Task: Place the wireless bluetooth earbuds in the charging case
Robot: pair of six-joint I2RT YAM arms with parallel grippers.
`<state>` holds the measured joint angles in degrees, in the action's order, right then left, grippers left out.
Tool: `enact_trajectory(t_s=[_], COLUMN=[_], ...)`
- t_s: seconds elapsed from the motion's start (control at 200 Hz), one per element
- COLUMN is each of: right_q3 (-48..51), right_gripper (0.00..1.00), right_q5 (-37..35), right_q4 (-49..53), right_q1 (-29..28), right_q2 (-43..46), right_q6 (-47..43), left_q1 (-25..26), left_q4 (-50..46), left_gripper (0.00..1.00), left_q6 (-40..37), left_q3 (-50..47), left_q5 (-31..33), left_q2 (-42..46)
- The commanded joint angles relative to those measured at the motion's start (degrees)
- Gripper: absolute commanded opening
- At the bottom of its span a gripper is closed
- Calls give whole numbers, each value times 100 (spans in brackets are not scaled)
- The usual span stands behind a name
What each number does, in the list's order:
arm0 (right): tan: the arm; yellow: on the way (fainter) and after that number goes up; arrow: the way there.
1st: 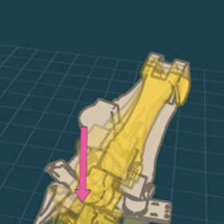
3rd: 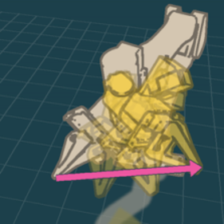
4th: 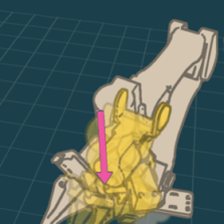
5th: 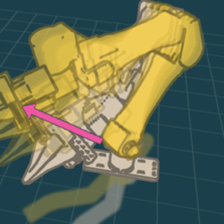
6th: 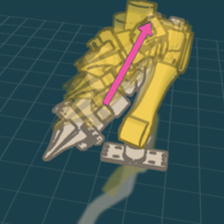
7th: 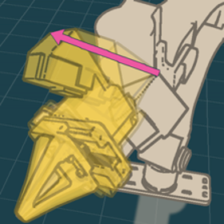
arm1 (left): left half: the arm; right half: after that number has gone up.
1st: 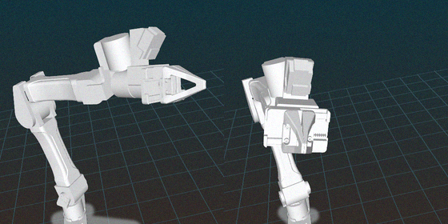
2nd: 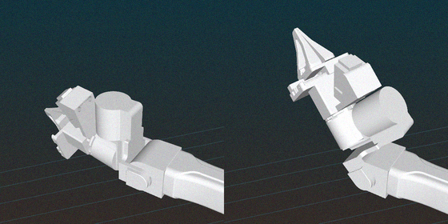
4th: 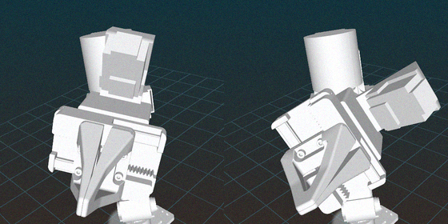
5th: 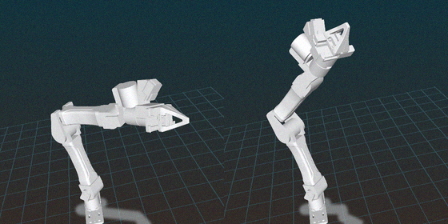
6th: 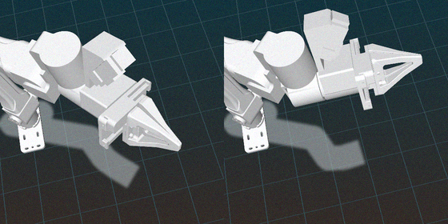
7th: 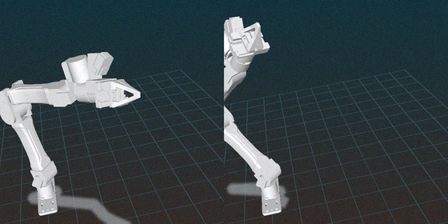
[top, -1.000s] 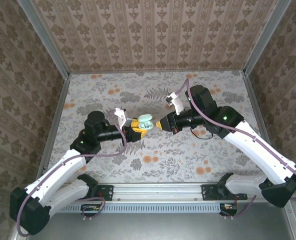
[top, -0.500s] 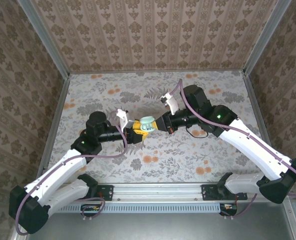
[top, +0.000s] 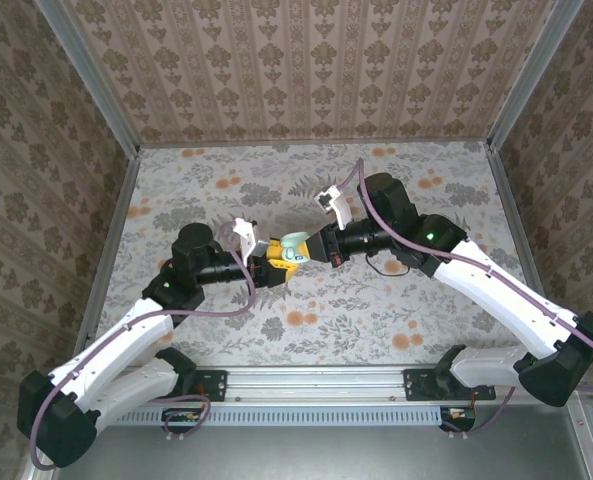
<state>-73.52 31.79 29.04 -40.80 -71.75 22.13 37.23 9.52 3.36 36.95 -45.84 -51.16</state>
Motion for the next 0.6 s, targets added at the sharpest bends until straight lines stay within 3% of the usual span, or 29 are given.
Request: enact_trajectory(t_s=[0.0,0.595], right_q3=[13,-292], right_gripper=[8,8], right_q5=[111,53], right_q4=[-125,743], right_q1=[-34,-7], right_q2=[12,-216], right_q6=[52,-324], left_q1=[47,56], left_q4=[181,72], left_gripper=[16,16], left_q6=[-9,-40], left_q3=[97,140], left_q5=[-35,-21], left_q2=[96,173])
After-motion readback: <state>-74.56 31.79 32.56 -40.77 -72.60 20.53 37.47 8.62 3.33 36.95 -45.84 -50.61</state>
